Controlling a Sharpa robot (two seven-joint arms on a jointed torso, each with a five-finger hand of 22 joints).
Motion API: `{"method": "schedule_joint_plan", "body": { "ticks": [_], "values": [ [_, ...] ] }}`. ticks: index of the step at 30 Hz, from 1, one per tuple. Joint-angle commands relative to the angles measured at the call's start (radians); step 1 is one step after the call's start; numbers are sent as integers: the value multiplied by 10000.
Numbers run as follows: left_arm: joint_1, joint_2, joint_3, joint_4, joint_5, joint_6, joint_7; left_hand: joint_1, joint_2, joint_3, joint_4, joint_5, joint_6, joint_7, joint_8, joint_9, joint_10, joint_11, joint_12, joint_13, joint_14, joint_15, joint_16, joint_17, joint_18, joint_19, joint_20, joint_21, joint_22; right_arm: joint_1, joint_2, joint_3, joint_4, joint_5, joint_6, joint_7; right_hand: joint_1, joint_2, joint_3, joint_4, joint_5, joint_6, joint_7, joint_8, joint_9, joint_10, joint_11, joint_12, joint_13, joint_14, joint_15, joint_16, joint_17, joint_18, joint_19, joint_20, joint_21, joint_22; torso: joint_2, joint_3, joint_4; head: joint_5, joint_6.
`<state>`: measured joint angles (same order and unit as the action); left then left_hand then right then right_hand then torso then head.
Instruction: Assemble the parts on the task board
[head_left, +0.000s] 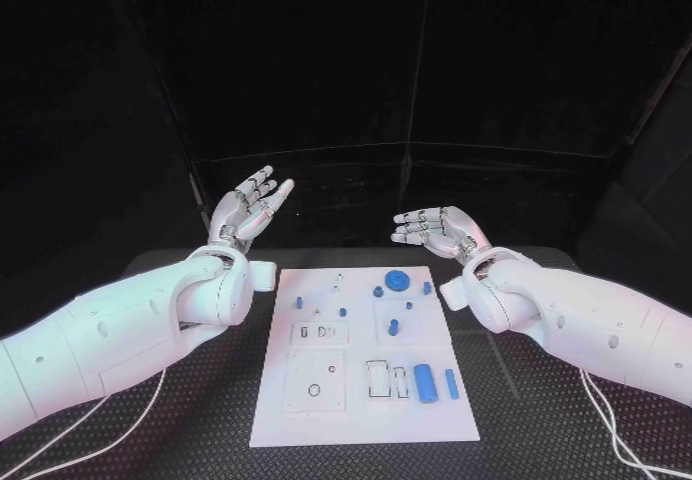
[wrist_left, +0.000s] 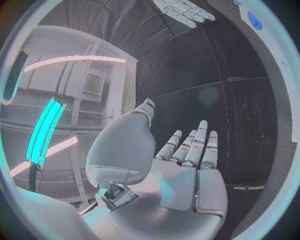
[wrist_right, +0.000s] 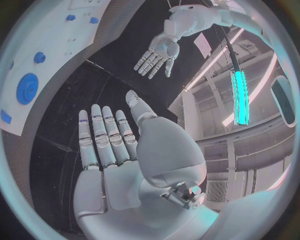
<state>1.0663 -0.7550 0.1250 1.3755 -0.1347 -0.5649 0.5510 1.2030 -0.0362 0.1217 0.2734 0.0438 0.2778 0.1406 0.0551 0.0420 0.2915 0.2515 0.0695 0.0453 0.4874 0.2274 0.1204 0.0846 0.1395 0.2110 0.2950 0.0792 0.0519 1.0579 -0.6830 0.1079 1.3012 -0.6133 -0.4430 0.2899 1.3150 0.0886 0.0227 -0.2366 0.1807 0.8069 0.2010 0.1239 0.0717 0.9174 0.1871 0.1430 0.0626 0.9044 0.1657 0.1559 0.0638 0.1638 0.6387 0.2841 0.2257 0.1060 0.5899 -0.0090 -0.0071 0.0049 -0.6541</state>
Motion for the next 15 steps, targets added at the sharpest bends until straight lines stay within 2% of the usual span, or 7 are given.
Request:
{"method": "schedule_joint_plan", "body": {
  "ticks": [1, 2, 3, 7, 11, 13, 15],
  "values": [
    [5, -158, 11, 276, -314, 296, 410, 344, 83, -14, -158, 32, 794, 1345, 194, 99, 1367, 90, 329, 136, 2066, 29, 609, 295, -72, 2379, -5, 990, 504, 112, -56, 9, -6, -2332, -119, -466, 97, -41, 77, -465, 54, 1317, 106, -136, -56, 1312, -233, -272, -7, 1663, -311, 53, 65, 239, 1151, -177, 406, 11, 275, -7, 68, -8, 43],
    [3, -200, 11, 340, -317, 297, 420, 443, 119, -17, -212, 48, 1185, 1263, 304, 155, 2061, 116, 523, 215, 2453, -41, 756, 343, -1, 3477, -45, 1453, 729, 140, -68, 9, -9, -2529, -72, -537, 89, -50, 83, -488, 56, 1390, 77, -157, -53, 1426, -271, -290, -1, 1842, -366, 84, 92, 240, 1276, -224, 459, 18, 313, -3, 79, -9, 48],
    [-2, -308, 11, 500, -321, 316, 425, 532, 134, -43, -270, 42, 1600, 1238, 415, 208, 2760, 31, 707, 282, 2797, -125, 863, 372, 77, 4043, -59, 1692, 819, 206, -95, 10, -17, -2982, 36, -694, 93, -59, 98, -504, 60, 1465, 45, -177, -51, 1547, -312, -310, 1, 2032, -431, 121, 124, 239, 1425, -282, 528, 31, 401, -8, 99, -21, 89],
    [-17, -624, 11, 986, -328, 419, 348, 836, 169, -173, -489, 35, 3208, 1185, 829, 395, 4853, -300, 1165, 397, 4089, -540, 1242, 489, 440, 5527, -128, 2286, 989, 384, -151, 12, -17, -4289, 424, -1131, 190, -110, 273, -537, 214, 1860, -104, -222, -37, 2197, -529, -372, 16, 3111, -814, 410, 338, 231, 2317, -671, 995, 175, 672, -48, 137, -51, 136],
    [-45, -926, 11, 1515, -330, 601, 204, 1002, 228, -331, -626, 36, 5024, 1063, 1257, 567, 5652, -520, 1231, 339, 5097, -825, 1479, 648, 455, 6681, -388, 2704, 1096, 622, -143, 13, 18, -5850, 1074, -1900, 212, -297, 332, -519, 255, 2116, -223, -272, -45, 2708, -785, -423, 20, 4669, -1286, 1170, 795, 231, 3684, -1251, 1901, 567, 878, -94, 182, -106, 200],
    [-67, -1065, 10, 1800, -331, 704, 114, 1075, 268, -412, -694, 16, 5392, 983, 1302, 559, 6012, -645, 1230, 308, 5571, -946, 1584, 763, 478, 7128, -555, 2843, 1123, 760, -110, 13, 38, -6786, 1402, -2439, -59, -481, 175, -440, 32, 2161, -278, -333, -51, 2769, -866, -522, 21, 5243, -1419, 1504, 1052, 223, 4189, -1431, 2295, 746, 1027, -116, 202, -134, 195],
    [-85, -1137, 10, 2008, -331, 767, 48, 1110, 307, -467, -730, 50, 5582, 927, 1315, 543, 6257, -711, 1224, 293, 5910, -1061, 1670, 861, 468, 7436, -641, 2950, 1151, 846, -99, 14, 80, -7479, 1640, -2855, -237, -543, 79, -375, -85, 2284, -354, -328, -37, 2961, -927, -513, 43, 5668, -1531, 1794, 1283, 220, 4523, -1561, 2566, 870, 1130, -133, 228, -166, 234]
  ]
}}
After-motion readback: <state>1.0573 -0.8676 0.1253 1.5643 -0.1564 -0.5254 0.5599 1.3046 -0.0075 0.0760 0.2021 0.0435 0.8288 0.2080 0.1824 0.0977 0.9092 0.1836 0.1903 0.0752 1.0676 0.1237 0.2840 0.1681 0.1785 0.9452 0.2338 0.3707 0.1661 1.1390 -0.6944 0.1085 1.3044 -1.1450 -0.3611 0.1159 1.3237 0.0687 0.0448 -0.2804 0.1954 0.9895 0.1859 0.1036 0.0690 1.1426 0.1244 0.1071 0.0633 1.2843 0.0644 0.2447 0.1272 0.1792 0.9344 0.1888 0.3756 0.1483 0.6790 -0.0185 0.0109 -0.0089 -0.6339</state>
